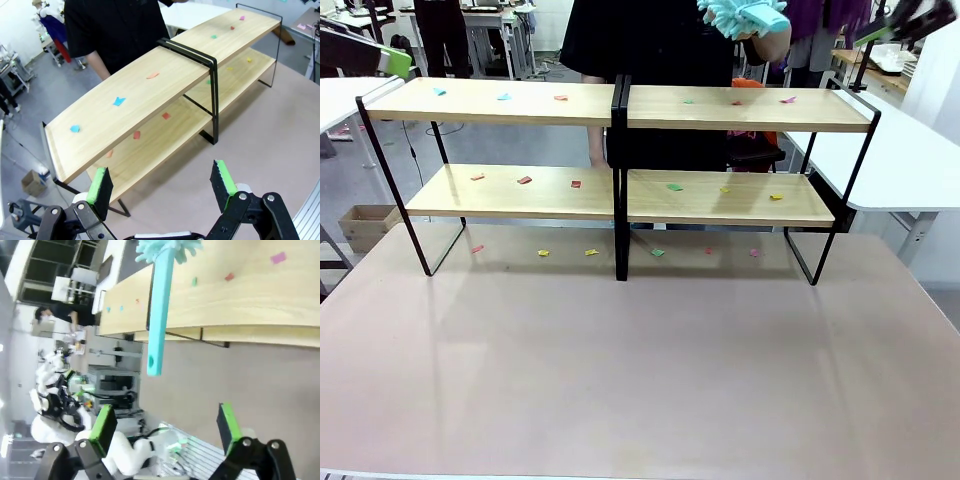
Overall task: Clean the shelves.
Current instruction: Pick up the Duster when the human hands it over.
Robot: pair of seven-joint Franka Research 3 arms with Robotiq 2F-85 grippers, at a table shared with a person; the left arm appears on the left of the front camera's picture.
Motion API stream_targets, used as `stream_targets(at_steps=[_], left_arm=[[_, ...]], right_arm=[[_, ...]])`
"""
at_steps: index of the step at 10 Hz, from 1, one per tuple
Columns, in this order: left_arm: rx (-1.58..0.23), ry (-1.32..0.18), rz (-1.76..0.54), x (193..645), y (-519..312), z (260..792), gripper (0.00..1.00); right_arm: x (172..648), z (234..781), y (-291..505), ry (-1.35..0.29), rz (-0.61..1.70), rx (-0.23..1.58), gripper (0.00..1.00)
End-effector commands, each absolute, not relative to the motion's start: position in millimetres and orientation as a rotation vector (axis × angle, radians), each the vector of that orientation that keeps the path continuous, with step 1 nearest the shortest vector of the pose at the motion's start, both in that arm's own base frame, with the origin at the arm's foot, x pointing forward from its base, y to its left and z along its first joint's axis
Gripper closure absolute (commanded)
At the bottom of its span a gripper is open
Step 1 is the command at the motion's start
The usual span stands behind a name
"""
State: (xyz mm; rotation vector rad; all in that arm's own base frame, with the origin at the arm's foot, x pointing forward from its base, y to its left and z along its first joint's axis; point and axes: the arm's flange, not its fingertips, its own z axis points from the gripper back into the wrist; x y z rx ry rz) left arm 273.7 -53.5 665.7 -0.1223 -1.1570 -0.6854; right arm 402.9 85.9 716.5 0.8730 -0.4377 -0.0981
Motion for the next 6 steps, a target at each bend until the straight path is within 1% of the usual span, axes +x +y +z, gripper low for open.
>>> stream_targets(at_steps=[1, 3, 6], left_arm=[[-0.124, -1.16, -0.685, 274, -53, 666, 0.0], [-0.124, -1.16, -0.685, 274, -53, 666, 0.0], [-0.124, -1.16, -0.685, 274, -53, 666, 0.0]], right_arm=[[451, 706, 97, -0.372, -0.18, 1.035, 0.0], [480, 694, 101, -0.298, -0.154, 1.129, 0.0], [514, 680, 108, -0.308, -0.174, 1.208, 0.0]])
